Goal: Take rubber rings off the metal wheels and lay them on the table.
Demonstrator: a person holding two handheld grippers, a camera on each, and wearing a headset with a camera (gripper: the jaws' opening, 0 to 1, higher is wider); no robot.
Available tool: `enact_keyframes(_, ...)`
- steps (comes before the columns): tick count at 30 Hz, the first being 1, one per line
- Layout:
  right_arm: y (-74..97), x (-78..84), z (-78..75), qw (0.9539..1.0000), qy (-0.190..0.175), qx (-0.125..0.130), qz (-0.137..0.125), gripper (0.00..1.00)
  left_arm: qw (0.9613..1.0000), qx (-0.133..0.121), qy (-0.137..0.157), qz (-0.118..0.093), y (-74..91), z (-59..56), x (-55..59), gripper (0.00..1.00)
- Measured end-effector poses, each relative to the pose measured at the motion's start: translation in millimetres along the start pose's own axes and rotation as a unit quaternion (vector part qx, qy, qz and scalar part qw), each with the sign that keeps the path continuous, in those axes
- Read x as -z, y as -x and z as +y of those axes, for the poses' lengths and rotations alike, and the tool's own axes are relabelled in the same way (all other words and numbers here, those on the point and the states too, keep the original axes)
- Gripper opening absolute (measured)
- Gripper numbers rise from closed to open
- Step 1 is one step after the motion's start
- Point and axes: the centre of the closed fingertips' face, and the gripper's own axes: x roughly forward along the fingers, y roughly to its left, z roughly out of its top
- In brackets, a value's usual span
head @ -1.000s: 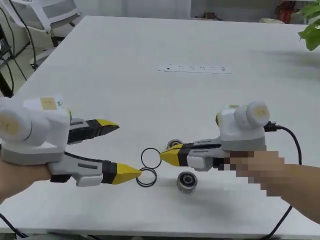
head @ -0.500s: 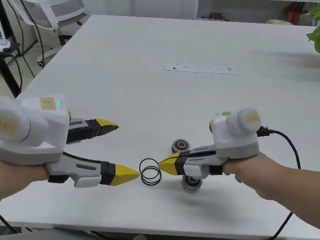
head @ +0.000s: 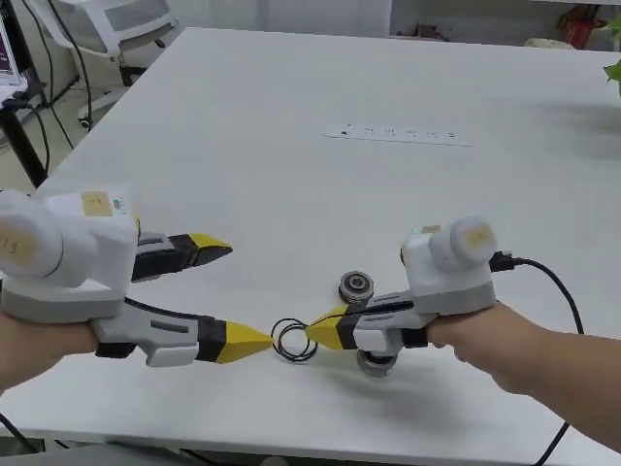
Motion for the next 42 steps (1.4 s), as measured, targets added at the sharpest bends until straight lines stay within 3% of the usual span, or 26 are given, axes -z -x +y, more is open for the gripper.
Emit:
enact_keyframes(22, -0.2, 4.0, -9.5, 0.9997, -0.010, 0.020, 0.004, 0.03, 1.0000, 0.000, 0.002, 0.006, -1.5, -0.9, 2.3, 0.71)
enact_keyframes(30, 7.1, -2.2, -8.2, 0.9997, -0.009, 0.023, -0.007, 0.08, 1.0000, 0.001, 0.004, 0.008, -3.1, -2.2, 3.5, 0.71)
enact_keyframes(42, 29.3, -22.9, -8.3, 0.9983, 0.000, 0.039, -0.042, 0.16, 1.0000, 0.002, -0.001, 0.005, -5.1, -3.6, -4.7, 0.71)
